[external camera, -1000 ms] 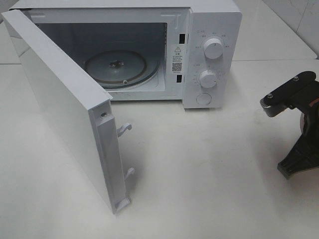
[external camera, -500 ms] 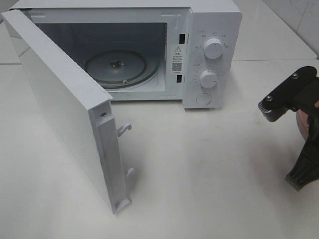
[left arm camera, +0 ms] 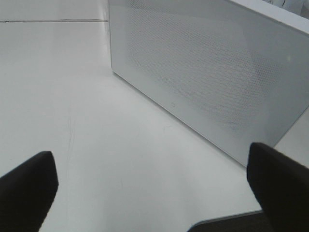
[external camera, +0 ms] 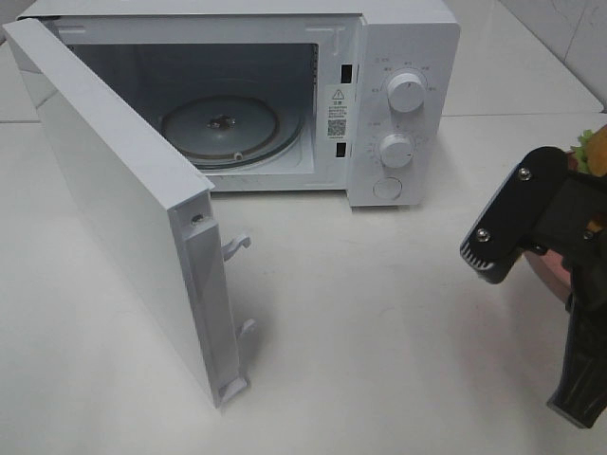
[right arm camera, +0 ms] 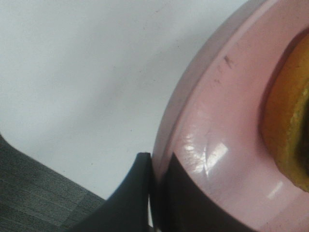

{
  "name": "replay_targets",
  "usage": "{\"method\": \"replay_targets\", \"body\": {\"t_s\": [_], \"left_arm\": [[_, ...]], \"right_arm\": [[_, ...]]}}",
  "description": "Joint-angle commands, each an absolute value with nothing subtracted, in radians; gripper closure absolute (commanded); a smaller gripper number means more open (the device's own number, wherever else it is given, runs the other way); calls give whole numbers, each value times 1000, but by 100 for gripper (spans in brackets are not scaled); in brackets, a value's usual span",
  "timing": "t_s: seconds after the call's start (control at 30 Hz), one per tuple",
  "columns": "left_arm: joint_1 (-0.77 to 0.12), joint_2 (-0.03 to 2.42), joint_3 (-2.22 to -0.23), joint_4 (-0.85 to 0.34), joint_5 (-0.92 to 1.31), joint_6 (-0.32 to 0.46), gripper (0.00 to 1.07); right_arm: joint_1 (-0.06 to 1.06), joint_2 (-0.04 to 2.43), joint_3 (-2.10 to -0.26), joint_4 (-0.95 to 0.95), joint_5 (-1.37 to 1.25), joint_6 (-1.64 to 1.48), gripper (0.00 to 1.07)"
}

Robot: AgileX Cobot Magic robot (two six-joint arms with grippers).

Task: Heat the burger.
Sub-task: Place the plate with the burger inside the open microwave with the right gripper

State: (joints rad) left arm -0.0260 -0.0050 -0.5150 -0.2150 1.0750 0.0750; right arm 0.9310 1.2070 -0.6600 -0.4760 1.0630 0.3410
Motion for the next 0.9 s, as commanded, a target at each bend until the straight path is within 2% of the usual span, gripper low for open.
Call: {"method": "replay_targets", "body": {"t_s": [0.03,0.1,0.17,0.43,0.63,0.9], "left_arm": [[-28,-21,-516,-218,1066,78,7],[-28,-21,-516,-218,1066,78,7],[-28,-21,-516,-218,1066,78,7],[-28,-21,-516,-218,1066,78,7],[-28,-21,-516,-218,1066,78,7],[-28,-21,-516,-218,1066,78,7]], "right_arm": [[968,1193,-661,-539,1101,312,107],[985,1193,-661,-539,1104,300,107],[1047,1193,-661,-539,1112,275,107],[1133,1193,-661,-539,1111,175,107],[1144,1193,-661,-537,1090,114,107],[1144,1193,-661,-537,1005,-115,107]]}}
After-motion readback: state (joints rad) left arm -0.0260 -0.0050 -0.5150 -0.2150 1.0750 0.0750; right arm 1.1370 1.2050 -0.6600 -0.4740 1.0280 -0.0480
